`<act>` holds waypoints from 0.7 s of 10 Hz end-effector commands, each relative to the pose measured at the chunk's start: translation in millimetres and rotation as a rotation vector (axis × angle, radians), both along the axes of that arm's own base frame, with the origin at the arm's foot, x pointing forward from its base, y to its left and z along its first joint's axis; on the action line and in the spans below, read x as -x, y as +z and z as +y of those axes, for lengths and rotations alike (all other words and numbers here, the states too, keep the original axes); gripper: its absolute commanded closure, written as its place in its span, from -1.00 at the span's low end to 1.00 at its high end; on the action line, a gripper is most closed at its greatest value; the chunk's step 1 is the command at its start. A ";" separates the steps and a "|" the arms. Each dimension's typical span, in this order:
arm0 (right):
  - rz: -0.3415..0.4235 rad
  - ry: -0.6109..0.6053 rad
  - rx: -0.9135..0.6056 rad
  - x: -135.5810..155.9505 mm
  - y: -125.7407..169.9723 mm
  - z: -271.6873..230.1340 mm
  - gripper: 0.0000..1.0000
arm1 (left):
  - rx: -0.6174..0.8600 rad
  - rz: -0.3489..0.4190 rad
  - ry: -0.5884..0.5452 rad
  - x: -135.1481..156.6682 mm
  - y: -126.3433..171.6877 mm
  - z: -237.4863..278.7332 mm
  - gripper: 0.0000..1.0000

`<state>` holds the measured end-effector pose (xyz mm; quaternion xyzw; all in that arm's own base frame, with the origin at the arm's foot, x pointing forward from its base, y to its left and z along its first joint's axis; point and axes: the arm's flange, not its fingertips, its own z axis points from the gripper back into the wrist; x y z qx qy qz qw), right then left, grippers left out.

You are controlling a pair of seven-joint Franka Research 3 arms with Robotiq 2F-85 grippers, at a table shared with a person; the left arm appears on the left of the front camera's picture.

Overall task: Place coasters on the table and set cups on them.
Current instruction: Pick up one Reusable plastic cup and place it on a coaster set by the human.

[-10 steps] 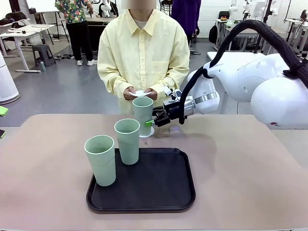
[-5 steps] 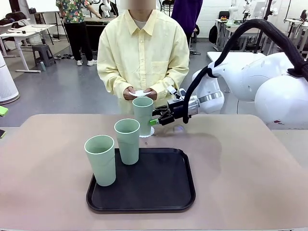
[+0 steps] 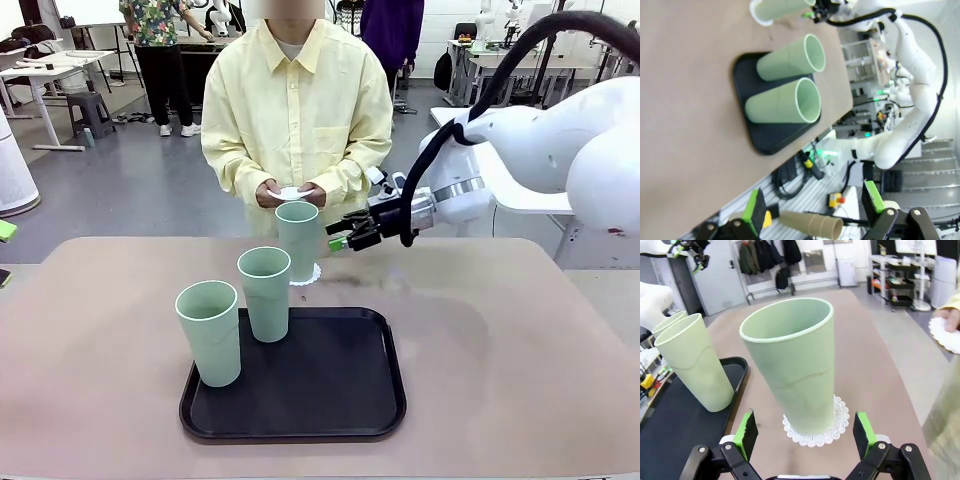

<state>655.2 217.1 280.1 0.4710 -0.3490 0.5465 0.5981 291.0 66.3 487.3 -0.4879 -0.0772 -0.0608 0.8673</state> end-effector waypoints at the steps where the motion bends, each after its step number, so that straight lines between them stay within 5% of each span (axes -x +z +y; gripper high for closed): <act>1: 0.108 -0.190 0.160 35.0 43.3 -12.4 -1.00 | 0.017 -0.020 -0.008 -0.3 -0.7 0.5 -1.00; 3: 0.250 -0.442 0.393 71.7 99.0 -30.8 -1.00 | 0.017 -0.020 -0.008 -0.3 -0.7 0.5 -1.00; 7: 0.327 -0.571 0.717 144.1 168.7 -40.4 -1.00 | 0.017 -0.020 -0.008 -0.3 -0.7 0.5 -1.00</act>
